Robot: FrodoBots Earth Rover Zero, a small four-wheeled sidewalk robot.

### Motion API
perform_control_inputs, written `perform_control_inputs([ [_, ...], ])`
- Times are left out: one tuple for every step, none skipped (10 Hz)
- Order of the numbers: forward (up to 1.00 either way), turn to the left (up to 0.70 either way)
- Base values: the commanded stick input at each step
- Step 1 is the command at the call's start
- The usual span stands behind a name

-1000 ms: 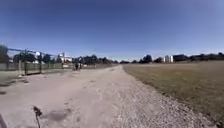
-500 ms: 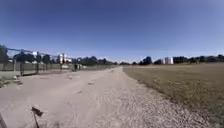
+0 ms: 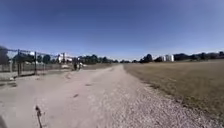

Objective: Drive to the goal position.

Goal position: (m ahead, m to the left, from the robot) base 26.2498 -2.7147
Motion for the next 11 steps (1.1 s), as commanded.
perform_control_inputs([
  [0.69,0.03],
  [0.69,0.03],
  [0.69,0.03],
  [0.69,0.03],
  [0.69,0.03],
  [0.69,0.03],
  [0.69,0.03],
  [0.69,0.03],
  [0.69,-0.10],
  [0.69,-0.34],
  [0.69,-0.31],
])
